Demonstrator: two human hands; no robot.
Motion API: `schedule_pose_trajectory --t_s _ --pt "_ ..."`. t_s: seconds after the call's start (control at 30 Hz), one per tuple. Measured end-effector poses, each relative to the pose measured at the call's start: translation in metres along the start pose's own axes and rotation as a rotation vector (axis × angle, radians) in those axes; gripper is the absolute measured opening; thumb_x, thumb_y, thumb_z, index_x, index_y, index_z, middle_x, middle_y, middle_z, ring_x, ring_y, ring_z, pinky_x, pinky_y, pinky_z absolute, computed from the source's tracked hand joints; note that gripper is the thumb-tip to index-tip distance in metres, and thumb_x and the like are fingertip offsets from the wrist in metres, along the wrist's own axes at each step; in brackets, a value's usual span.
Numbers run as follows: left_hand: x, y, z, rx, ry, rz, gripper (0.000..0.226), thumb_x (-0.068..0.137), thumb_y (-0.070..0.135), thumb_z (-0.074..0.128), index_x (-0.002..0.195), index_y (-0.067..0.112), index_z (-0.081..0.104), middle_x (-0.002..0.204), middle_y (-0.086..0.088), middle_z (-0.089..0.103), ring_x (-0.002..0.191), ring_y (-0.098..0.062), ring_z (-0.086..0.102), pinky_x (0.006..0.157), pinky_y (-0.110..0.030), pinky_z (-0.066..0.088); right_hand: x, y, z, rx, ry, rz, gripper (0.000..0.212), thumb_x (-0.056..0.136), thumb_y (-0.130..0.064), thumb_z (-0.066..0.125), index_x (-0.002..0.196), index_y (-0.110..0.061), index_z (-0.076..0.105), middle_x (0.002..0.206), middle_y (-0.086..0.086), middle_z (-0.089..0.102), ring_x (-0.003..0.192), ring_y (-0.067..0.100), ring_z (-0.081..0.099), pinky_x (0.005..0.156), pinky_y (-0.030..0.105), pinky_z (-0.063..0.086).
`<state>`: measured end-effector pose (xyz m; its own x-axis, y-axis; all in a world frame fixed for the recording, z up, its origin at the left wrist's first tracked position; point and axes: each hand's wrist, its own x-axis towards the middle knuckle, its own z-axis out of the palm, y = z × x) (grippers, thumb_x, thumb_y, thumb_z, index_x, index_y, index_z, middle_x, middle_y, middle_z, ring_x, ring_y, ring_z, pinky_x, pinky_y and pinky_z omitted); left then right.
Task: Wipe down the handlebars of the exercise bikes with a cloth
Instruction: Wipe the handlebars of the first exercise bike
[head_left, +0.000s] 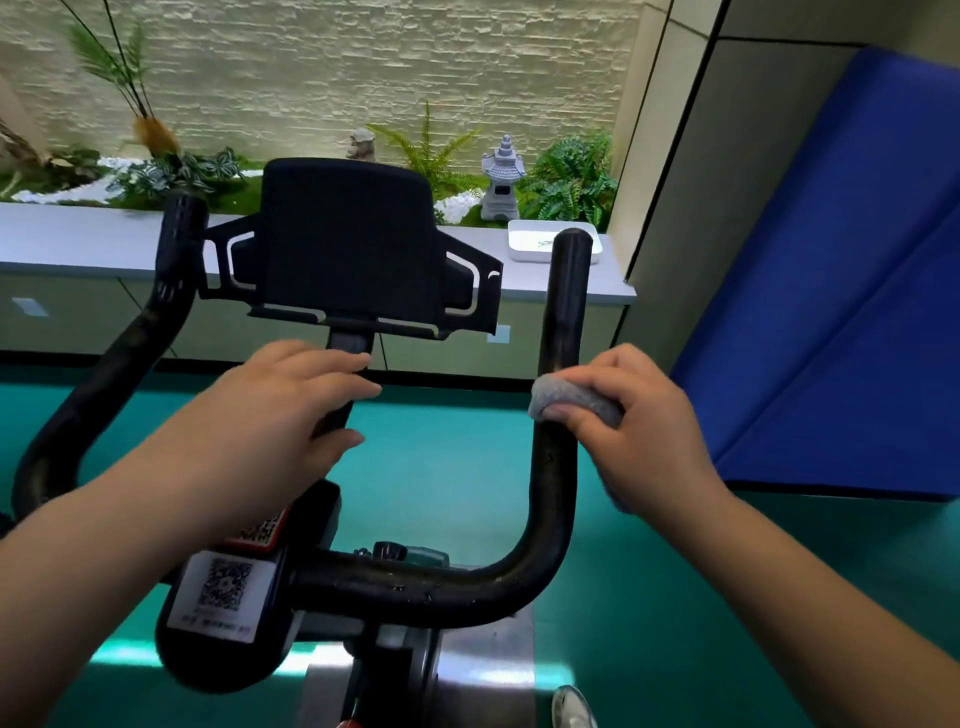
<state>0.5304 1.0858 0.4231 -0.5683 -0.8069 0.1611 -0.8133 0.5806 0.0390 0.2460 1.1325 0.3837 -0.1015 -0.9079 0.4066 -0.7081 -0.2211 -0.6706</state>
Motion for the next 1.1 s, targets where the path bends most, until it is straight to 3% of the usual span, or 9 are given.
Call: schedule_pose_trajectory --t_s 0.13,0.3,0.47,0.73,0.87,1.1 --pt "-0.008 0.003 0.014 0.031 -0.012 -0.042 0.052 0.081 0.025 0.072 0.130 0.018 0.058 0.148 -0.001 0.040 0.133 -0.025 0.040 0.106 -0.042 0.036 0.019 -0.001 0.002 0.006 0.024 0.055 0.016 0.084 -0.025 0.070 0.100 -0.026 0.073 0.090 -0.008 0.051 0.086 0.002 0.051 0.073 0.004 0.036" --pt "-0.008 0.007 0.016 -0.012 -0.018 -0.136 0.052 0.098 0.031 0.046 0.148 0.024 0.032 0.157 0.012 0.016 0.143 -0.012 0.022 0.113 -0.025 0.020 -0.016 -0.005 0.001 0.050 -0.023 -0.008 0.016 0.080 -0.025 0.075 0.095 -0.029 0.074 0.087 -0.014 0.051 0.085 0.005 0.055 0.075 0.011 0.042" --pt "-0.007 0.011 0.017 -0.017 0.000 -0.167 0.047 0.099 0.024 0.042 0.146 0.025 0.036 0.156 0.013 0.020 0.141 -0.010 0.027 0.110 -0.024 0.026 0.015 -0.002 -0.001 0.024 -0.053 -0.006 0.017 0.082 -0.025 0.072 0.099 -0.024 0.074 0.088 -0.013 0.050 0.087 0.000 0.051 0.074 0.004 0.036" --pt "-0.009 0.021 0.030 -0.100 0.066 -0.271 0.042 0.096 0.022 0.050 0.138 0.020 0.050 0.153 0.009 0.030 0.141 -0.009 0.027 0.106 -0.016 0.012 -0.015 0.001 -0.001 0.073 -0.120 -0.065 0.018 0.078 -0.026 0.076 0.096 -0.024 0.076 0.088 -0.013 0.051 0.085 0.004 0.055 0.075 0.011 0.042" --pt "-0.011 0.024 0.029 -0.133 0.082 -0.307 0.039 0.095 0.022 0.051 0.134 0.021 0.055 0.152 0.011 0.032 0.141 -0.008 0.028 0.111 -0.022 0.020 0.014 0.002 -0.001 0.101 -0.085 -0.018 0.018 0.080 -0.024 0.074 0.099 -0.021 0.074 0.089 -0.010 0.050 0.088 0.000 0.052 0.075 0.002 0.036" --pt "-0.013 0.027 0.027 -0.157 0.079 -0.319 0.036 0.095 0.022 0.050 0.130 0.020 0.059 0.151 0.012 0.033 0.140 -0.005 0.028 0.110 -0.023 0.021 -0.039 -0.005 0.000 0.270 -0.073 -0.002 0.024 0.078 -0.013 0.076 0.091 -0.032 0.071 0.088 -0.007 0.051 0.085 0.001 0.052 0.075 0.005 0.037"
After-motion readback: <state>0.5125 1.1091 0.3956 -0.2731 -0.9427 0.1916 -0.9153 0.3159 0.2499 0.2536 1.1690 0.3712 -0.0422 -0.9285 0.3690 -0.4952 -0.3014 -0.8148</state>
